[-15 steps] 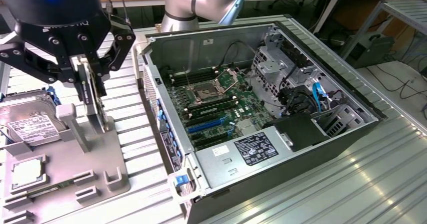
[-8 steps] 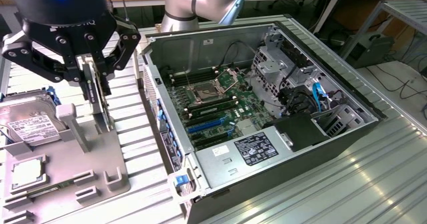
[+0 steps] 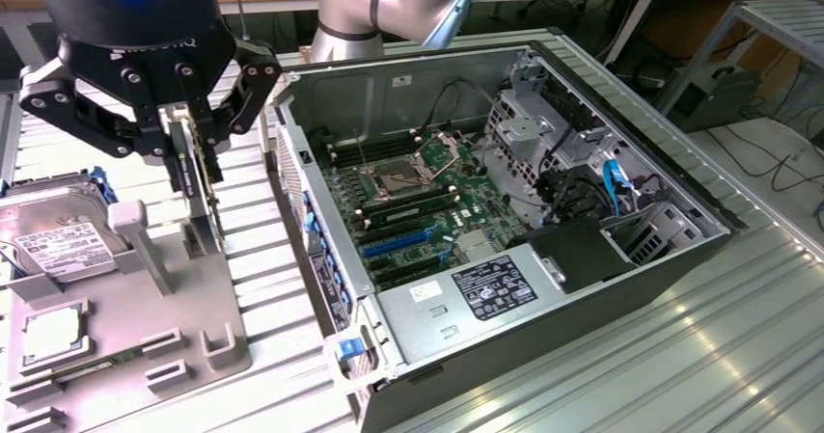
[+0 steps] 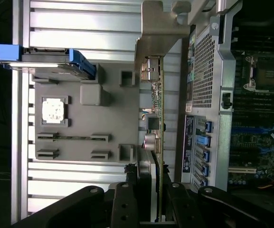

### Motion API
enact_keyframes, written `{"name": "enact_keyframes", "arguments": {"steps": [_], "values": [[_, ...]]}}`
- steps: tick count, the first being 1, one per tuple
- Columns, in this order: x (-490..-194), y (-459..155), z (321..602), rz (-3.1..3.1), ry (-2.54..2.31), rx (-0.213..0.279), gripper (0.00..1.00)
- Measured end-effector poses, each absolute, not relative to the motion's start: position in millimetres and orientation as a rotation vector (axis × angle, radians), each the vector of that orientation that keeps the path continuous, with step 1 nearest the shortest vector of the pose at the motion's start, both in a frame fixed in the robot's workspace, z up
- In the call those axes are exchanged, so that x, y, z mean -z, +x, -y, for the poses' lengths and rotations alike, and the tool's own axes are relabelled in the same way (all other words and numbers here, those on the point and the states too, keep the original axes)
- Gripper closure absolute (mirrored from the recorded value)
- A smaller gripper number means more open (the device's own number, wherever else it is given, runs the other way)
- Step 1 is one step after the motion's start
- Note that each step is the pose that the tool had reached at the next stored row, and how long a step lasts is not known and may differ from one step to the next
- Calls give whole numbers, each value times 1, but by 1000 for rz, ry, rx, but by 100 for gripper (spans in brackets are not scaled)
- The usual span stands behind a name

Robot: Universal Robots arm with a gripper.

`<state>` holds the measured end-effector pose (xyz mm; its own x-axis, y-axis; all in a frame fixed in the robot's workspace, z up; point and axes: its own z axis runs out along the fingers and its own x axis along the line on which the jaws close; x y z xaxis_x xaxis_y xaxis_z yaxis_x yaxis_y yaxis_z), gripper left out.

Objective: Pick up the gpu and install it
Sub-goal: 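Pick up the gpu and move the gpu toward the slot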

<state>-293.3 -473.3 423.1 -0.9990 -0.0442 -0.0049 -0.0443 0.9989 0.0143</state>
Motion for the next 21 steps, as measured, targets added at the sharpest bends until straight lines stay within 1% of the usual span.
{"name": "enact_keyframes", "arguments": {"steps": [21], "values": [[-423,-278,473,-3136,-70,-22,72]]}}
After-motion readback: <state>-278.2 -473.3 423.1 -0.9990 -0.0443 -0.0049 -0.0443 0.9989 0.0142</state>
